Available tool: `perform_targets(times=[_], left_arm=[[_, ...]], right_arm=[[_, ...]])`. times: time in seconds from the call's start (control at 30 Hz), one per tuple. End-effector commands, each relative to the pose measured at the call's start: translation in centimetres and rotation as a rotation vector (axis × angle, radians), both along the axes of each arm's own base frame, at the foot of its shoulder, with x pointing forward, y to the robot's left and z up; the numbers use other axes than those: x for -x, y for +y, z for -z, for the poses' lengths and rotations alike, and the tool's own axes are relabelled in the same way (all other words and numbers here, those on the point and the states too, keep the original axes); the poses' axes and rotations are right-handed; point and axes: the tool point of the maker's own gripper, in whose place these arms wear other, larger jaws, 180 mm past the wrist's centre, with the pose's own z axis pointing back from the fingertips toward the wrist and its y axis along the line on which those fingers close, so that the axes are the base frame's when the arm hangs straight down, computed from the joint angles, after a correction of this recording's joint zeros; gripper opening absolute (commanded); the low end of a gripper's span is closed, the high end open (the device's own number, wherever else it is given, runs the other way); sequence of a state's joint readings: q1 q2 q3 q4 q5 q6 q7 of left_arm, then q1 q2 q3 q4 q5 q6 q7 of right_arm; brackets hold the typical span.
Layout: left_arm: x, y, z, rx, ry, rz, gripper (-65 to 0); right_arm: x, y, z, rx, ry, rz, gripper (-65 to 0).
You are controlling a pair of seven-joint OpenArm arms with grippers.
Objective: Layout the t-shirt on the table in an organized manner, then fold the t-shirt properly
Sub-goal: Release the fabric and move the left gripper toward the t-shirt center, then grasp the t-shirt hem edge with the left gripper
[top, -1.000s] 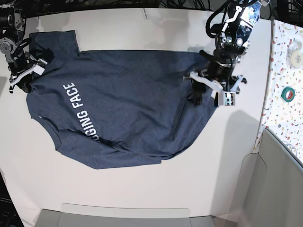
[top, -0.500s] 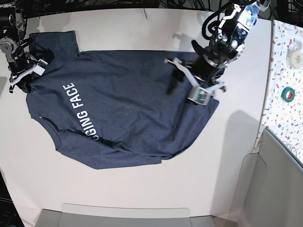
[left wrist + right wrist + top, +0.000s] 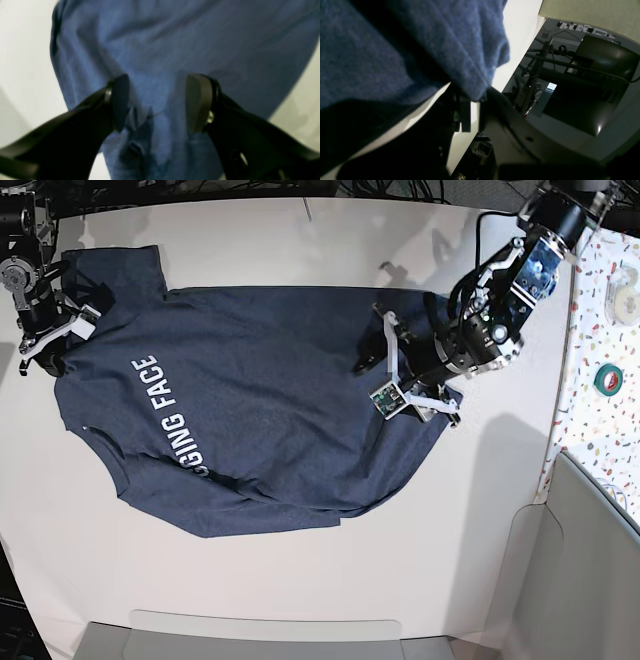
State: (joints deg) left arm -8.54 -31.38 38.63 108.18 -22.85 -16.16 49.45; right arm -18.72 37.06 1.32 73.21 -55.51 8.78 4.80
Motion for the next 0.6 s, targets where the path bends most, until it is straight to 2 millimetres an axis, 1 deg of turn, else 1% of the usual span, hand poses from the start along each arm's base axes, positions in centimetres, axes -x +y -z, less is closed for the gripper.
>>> perform_targets(times=[0.0, 0.07, 0.17, 0.27, 0.37, 0.47, 0.57], left_arm=[[-0.2, -0.6, -0.1, 0.006, -0.009, 0.028, -30.2], [0.0, -0.9, 1.1, -0.025, 0.017, 0.058, -30.2], [1.1, -2.1, 2.5, -0.062, 0.049, 0.127, -30.2], [1.9, -3.1, 3.0, -0.091, 0.060, 0.192, -30.1], [2.3, -3.9, 3.1, -0.114, 0.055, 0.246, -30.1], [1.8, -3.6, 3.8, -0.146, 0.063, 0.252, -30.1], [1.5, -2.8, 5.2, -0.188, 0.087, 0.251, -30.1]], right_arm=[[8.5, 3.8, 7.9, -0.122, 0.335, 0.022, -65.0], [8.5, 3.8, 7.9, -0.122, 0.336, 0.022, -65.0], [8.4, 3.8, 7.9, -0.124, 0.333, 0.022, -65.0], [8.3, 3.8, 7.9, -0.124, 0.332, 0.022, -65.0], [8.4, 3.8, 7.9, -0.124, 0.333, 0.022, -65.0], [8.4, 3.8, 7.9, -0.124, 0.335, 0.022, -65.0], [8.4, 3.8, 7.9, -0.124, 0.335, 0.022, -65.0]])
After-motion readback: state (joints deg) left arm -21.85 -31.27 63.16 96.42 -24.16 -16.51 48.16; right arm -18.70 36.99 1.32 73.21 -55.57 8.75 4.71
